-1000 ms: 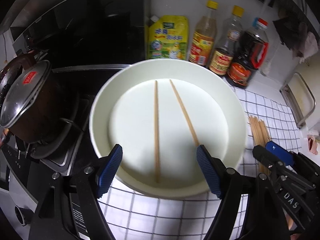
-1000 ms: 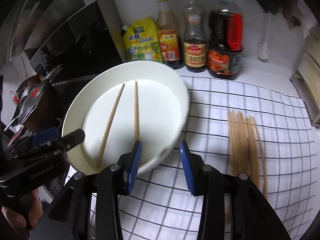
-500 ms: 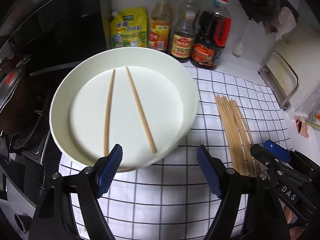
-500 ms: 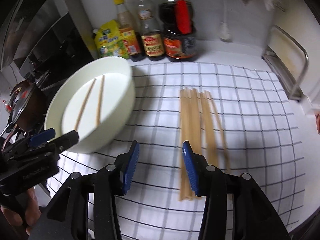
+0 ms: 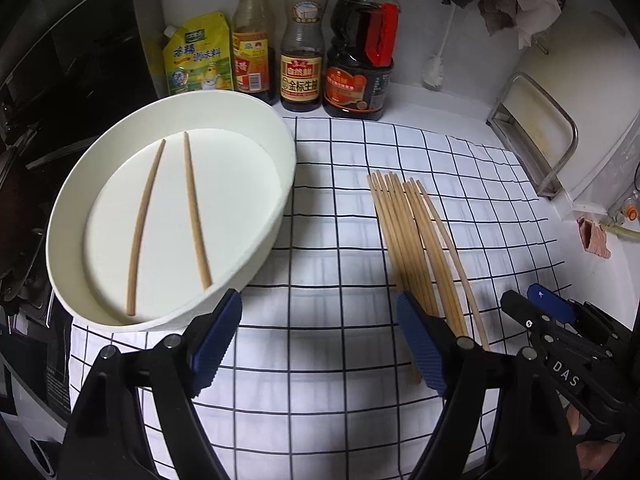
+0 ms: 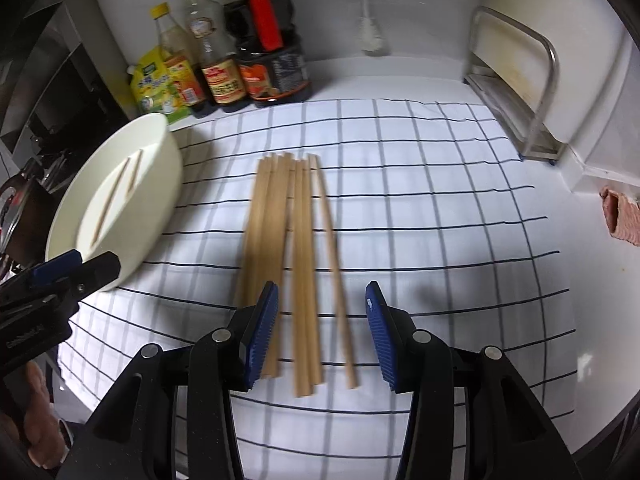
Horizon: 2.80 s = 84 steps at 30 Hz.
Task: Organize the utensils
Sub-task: 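Move both open tools back to the chopstick bundle, then close the left tool on one chopstick while the right tool grasps another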
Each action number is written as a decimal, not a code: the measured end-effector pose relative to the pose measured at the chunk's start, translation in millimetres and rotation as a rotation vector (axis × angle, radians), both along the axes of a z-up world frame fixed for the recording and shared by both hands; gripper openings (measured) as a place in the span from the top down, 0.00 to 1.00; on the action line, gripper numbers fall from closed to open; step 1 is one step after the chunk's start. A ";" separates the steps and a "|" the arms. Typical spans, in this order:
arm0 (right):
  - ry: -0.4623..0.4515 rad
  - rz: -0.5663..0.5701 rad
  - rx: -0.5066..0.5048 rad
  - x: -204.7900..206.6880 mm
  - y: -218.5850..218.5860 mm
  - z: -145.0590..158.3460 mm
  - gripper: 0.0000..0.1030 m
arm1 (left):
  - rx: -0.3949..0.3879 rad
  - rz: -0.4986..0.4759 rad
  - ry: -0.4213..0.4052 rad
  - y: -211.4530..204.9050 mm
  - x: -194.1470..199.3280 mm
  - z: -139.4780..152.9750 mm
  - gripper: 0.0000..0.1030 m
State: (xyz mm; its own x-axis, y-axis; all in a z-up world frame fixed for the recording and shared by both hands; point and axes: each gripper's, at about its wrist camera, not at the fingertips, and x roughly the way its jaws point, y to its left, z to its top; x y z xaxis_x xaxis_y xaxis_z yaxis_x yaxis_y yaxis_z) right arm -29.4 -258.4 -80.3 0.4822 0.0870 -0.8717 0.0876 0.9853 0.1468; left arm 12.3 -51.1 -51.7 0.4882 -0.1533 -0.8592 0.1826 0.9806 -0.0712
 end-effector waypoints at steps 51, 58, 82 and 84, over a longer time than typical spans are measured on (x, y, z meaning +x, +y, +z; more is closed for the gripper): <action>0.019 0.076 -0.095 34.7 -43.5 -61.8 0.57 | 0.050 0.016 0.071 -49.8 21.8 -78.1 0.24; 0.015 0.072 -0.096 34.8 -44.8 -61.8 0.57 | 0.063 0.018 0.083 -52.8 24.8 -84.2 0.24; -0.007 0.122 -0.145 42.3 -35.9 -64.7 0.56 | 0.121 0.044 0.086 -54.1 35.8 -90.8 0.21; -0.009 0.128 -0.147 43.5 -35.4 -64.8 0.56 | 0.123 0.046 0.085 -55.9 38.6 -90.3 0.21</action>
